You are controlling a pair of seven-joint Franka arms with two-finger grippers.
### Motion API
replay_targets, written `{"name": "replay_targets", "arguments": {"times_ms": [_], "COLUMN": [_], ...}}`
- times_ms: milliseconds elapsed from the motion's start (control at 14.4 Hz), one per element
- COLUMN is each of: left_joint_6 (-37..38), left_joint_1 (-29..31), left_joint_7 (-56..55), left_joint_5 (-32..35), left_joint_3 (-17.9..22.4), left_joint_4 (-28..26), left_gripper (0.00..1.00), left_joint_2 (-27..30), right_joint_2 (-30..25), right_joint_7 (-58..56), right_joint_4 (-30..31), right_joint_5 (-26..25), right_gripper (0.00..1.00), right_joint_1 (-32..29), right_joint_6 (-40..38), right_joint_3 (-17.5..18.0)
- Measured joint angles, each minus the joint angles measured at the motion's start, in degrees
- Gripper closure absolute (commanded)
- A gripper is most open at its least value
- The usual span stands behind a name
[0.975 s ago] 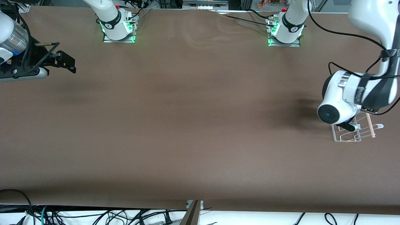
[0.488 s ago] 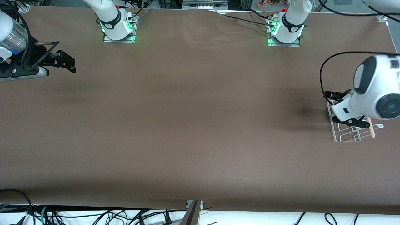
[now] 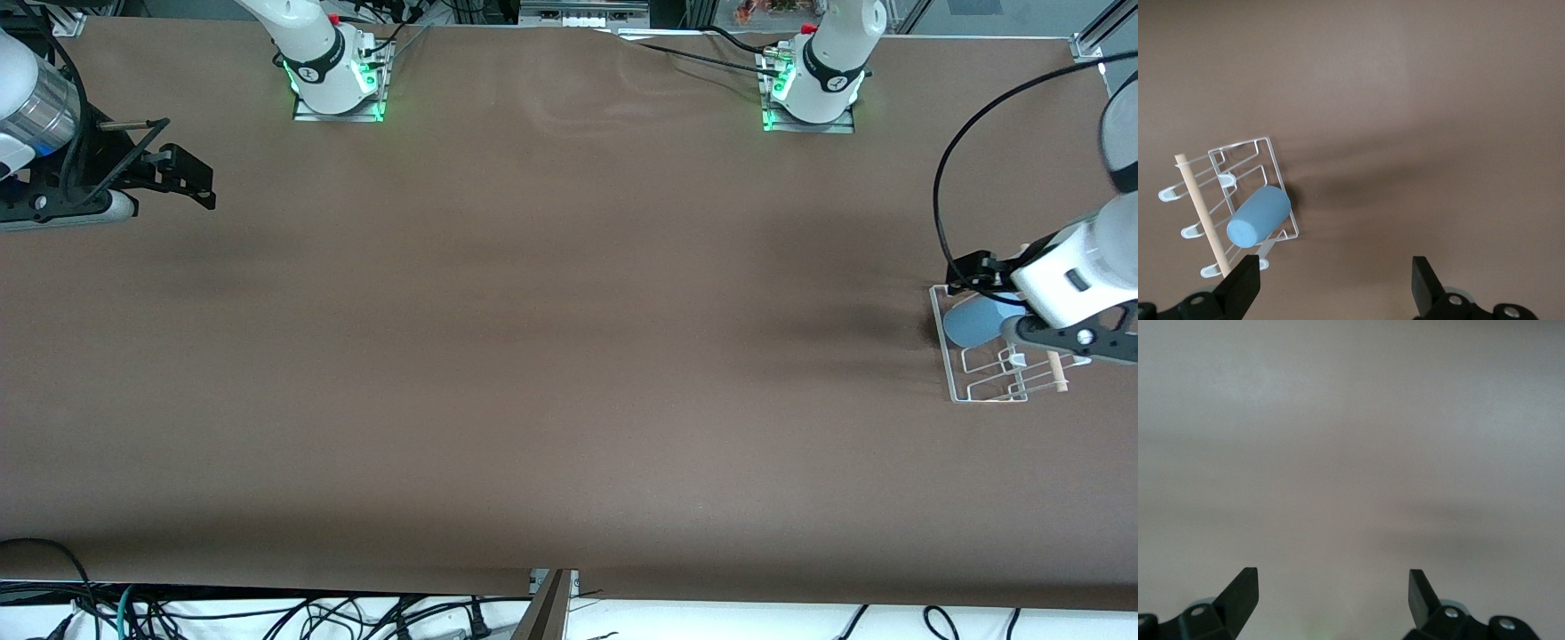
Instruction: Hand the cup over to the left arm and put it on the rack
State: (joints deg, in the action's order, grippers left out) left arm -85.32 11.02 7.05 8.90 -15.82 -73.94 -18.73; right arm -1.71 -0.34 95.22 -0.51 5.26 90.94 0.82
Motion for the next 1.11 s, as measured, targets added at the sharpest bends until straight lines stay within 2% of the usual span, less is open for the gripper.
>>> {"name": "replay_targets", "arguments": {"times_ms": [209, 418, 557, 766, 906, 1115], "left_joint_6": [-4.0, -6.5, -13.2, -19.6, -20.3, -20.3], "left_joint_1": [-1.3, -8.3, -11.2, -11.8, -11.8, -11.8], "left_joint_7": [-3.5, -5.1, -5.6, -5.7, -5.7, -5.7], "left_joint_5": [-0.1, -0.4, -3.2, -5.7, -5.7, -5.7], "left_joint_3": [1.2, 9.2, 13.1, 14.6, 14.8, 15.0], "left_joint_4": [0.3, -1.8, -8.6, -20.8, -24.3, -25.5], "left_gripper": [0.0, 0.0, 0.0, 0.0, 0.0, 0.0], "left_joint_2": [-0.2, 1.0, 5.4, 14.0, 16.7, 16.9], "right_joint_2": [0.0, 0.0, 0.1, 0.1, 0.1, 0.2], "right_joint_7": [0.0, 0.0, 0.0, 0.0, 0.0, 0.0], "right_joint_4": [0.0, 0.0, 0.0, -0.1, -0.1, -0.1], "right_joint_5": [-0.4, -0.4, -0.4, -0.4, -0.4, -0.4], "right_gripper": [0.01, 0.01, 0.01, 0.01, 0.01, 0.01], "right_joint_1": [0.5, 0.6, 0.6, 0.6, 0.6, 0.6], "right_joint_6": [0.0, 0.0, 0.0, 0.0, 0.0, 0.0], "right_joint_3": [0.0, 0.0, 0.0, 0.0, 0.0, 0.0]}}
